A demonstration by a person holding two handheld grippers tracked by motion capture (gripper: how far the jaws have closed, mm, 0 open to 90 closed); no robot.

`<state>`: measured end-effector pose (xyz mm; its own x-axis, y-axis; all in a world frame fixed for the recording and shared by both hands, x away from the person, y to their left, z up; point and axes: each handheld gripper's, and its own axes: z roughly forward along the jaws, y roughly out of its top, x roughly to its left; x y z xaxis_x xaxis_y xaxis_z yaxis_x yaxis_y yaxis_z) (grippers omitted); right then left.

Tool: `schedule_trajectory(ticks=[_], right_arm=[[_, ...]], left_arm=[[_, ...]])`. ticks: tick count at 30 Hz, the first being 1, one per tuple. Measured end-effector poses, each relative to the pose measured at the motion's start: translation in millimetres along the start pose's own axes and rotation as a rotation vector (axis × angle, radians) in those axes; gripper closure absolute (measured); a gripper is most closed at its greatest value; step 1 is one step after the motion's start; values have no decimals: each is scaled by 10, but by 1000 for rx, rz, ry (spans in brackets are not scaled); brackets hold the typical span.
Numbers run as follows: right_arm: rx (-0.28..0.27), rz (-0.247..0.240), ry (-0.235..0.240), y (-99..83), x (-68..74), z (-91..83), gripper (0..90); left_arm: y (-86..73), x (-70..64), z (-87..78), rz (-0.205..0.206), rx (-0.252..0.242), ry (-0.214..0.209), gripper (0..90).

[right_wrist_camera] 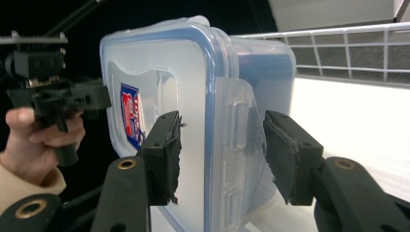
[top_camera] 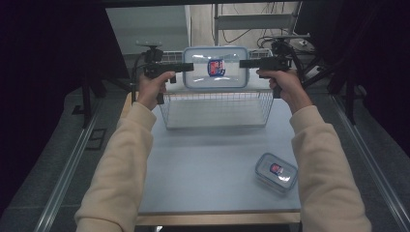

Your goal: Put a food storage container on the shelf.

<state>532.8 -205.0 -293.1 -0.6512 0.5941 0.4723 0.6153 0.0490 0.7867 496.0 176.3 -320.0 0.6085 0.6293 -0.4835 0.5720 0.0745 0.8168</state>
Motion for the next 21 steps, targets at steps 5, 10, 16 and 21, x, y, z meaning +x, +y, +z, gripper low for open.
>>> schedule_trajectory(ticks=[5,10,16,21], right_arm=[[-16,36,-10,19,-41,34,478],[-25,64,-38,37,-59,71,470],[-26,124,-84,65,-80,143,454],[-36,142,-137,60,-83,196,425]], left_arm=[[20,25,43,-48,-18,5,466],[52,67,110,-95,-24,22,450],[49,169,189,-164,-43,14,413],[30,203,240,-162,-25,54,373]])
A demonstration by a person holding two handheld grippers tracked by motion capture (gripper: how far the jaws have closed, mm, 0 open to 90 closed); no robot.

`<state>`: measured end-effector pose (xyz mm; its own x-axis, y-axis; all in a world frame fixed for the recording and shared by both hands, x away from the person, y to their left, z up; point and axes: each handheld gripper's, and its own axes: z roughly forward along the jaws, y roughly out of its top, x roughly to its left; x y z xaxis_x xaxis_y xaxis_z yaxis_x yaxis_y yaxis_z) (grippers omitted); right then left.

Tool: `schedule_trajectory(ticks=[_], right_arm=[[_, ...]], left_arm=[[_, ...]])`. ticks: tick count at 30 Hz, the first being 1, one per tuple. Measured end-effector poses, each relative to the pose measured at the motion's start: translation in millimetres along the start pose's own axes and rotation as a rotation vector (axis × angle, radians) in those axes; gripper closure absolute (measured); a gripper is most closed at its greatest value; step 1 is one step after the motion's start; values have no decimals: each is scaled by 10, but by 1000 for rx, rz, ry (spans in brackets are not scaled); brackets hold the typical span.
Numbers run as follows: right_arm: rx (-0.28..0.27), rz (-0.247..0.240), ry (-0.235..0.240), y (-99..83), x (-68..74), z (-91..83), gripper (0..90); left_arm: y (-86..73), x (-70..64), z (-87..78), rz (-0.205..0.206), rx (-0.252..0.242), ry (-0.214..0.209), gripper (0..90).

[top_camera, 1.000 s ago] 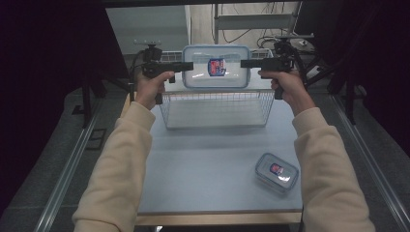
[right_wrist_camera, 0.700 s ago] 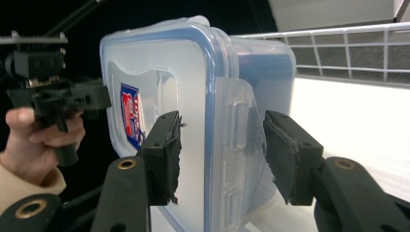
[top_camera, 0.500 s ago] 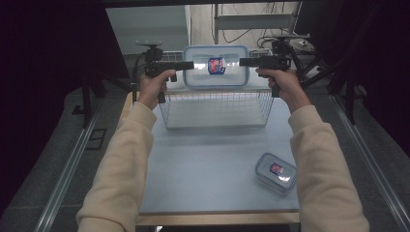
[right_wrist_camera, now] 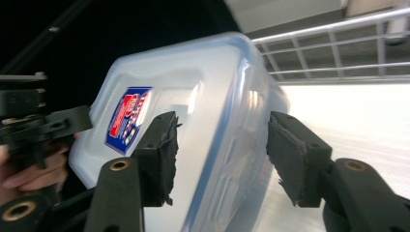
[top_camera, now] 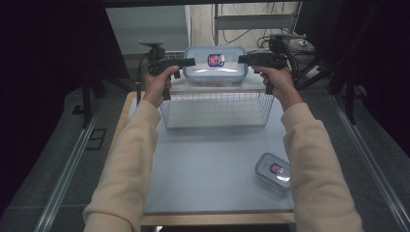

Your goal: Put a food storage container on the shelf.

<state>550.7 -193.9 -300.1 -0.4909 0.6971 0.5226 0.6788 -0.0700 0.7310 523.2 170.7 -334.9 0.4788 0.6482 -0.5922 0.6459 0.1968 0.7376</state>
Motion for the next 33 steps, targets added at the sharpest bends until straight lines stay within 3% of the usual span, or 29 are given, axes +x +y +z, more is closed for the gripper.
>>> schedule_trajectory(ticks=[1,4,6,8,9,12,14,15,18,19,22,23,26,27,33], right_arm=[[-7,18,-13,-8,-10,10,424],[-27,33,-13,-13,-15,-1,395],[-34,23,-14,-24,-11,-25,394],[-62,1,-18,-40,5,-85,394],[-70,-18,-8,-53,14,-154,396],[-80,-39,0,-81,22,-230,404],[-75,-69,-6,-157,29,-323,430],[-75,-69,-6,-157,29,-323,430],[-78,-99,-19,-272,31,-400,488],[-75,-118,-25,-361,30,-441,555],[-67,-131,-29,-448,30,-471,634],[-47,-143,-20,-527,28,-487,703],[-27,-170,-12,-606,41,-476,752],[-4,-195,1,-670,57,-446,813],[18,-250,22,-794,91,-357,884]], left_arm=[[-17,21,7,-14,-1,-19,366],[-26,27,0,-18,-3,-13,337],[-33,23,-33,-12,-14,9,309],[-44,19,-81,-5,-22,5,299],[-60,-5,-141,23,-30,8,300],[-88,-36,-204,35,-36,1,296],[-159,-99,-302,74,-33,-8,296],[-159,-99,-302,74,-33,-8,296],[-239,-167,-384,90,-37,-19,295],[-287,-212,-432,109,-36,-21,296],[-329,-256,-477,125,-34,-22,296],[-363,-290,-516,135,-34,-21,296],[-404,-318,-544,141,-34,-19,300],[-457,-343,-565,147,-28,-16,303],[-592,-357,-611,162,-20,-6,341]])
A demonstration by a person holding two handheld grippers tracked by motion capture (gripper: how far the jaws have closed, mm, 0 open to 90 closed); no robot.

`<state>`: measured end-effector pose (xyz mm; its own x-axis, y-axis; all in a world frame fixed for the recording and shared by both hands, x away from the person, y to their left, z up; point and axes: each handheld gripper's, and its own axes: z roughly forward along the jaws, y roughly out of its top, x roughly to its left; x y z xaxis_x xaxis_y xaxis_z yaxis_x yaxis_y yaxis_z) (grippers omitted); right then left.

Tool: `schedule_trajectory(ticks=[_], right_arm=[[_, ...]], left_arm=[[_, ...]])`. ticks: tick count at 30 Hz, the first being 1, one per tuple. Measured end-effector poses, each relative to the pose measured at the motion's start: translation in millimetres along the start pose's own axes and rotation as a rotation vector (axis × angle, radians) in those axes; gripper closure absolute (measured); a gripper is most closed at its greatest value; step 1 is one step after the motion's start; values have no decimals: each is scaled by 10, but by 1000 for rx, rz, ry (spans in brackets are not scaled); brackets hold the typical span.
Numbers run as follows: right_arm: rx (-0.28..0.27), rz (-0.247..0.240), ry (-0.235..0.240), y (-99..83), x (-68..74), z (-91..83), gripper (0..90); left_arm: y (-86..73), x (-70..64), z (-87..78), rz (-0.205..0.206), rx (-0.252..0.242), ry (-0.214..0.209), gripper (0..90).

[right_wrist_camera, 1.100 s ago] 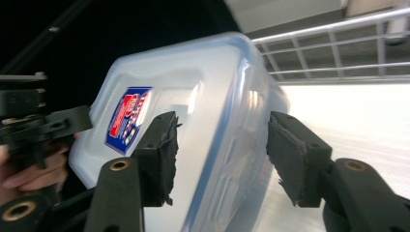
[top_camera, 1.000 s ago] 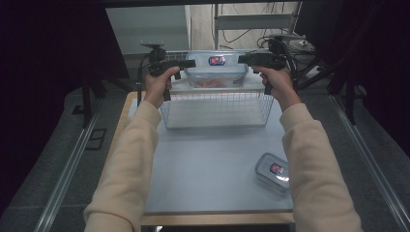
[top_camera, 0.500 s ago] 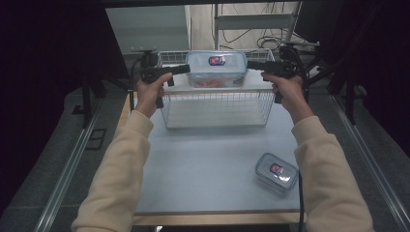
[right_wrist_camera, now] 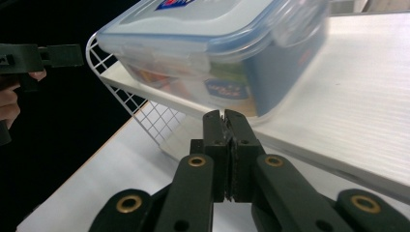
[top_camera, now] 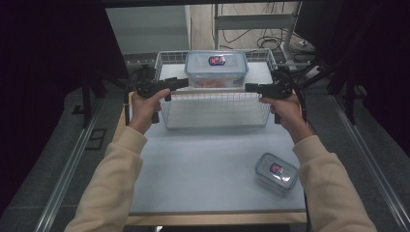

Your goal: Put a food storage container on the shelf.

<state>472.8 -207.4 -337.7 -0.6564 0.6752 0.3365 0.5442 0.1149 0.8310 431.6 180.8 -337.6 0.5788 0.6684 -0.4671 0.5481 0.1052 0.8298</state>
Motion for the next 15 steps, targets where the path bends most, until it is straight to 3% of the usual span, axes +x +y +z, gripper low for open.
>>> schedule_trajectory(ticks=[8,15], right_arm=[[11,-39,2,-24,47,192,891],[-3,-35,-20,3,23,259,891]], left_arm=[[-110,41,13,-20,10,-13,348],[-149,82,8,-23,16,-19,347]])
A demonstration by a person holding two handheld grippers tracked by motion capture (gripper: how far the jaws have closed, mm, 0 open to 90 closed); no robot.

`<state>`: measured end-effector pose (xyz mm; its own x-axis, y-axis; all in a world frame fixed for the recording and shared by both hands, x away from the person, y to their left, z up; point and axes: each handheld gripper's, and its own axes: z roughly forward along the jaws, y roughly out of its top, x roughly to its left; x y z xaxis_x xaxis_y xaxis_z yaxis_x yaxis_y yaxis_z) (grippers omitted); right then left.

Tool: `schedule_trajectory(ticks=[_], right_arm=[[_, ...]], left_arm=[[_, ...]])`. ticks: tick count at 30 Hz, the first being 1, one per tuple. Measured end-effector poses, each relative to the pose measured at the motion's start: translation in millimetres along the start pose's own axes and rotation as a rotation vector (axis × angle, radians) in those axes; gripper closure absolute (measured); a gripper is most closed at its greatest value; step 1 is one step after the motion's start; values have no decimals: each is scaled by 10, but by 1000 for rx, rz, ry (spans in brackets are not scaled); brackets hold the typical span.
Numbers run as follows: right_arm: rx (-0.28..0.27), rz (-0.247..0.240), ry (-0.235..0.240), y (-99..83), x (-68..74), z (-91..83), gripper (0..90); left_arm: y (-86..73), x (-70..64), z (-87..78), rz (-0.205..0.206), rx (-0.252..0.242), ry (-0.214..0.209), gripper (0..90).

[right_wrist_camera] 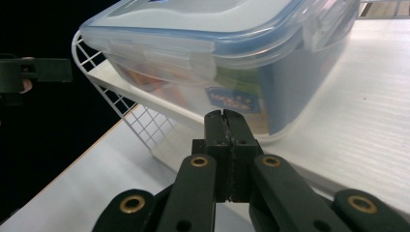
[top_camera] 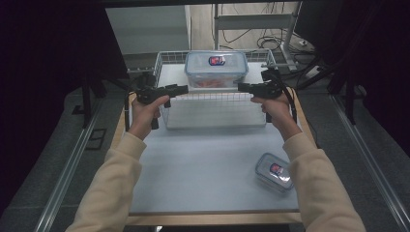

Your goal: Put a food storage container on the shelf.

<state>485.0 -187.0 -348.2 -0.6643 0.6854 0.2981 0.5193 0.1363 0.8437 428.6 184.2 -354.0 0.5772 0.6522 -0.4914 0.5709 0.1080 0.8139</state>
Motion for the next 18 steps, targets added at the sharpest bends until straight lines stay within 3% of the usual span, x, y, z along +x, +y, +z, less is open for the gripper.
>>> schedule_trajectory(ticks=[10,18], right_arm=[[-17,21,-16,7,-58,29,891],[-25,26,-3,1,-51,16,891]], left_arm=[[-41,38,-6,-13,0,2,347],[-53,34,-13,-13,2,0,345]])
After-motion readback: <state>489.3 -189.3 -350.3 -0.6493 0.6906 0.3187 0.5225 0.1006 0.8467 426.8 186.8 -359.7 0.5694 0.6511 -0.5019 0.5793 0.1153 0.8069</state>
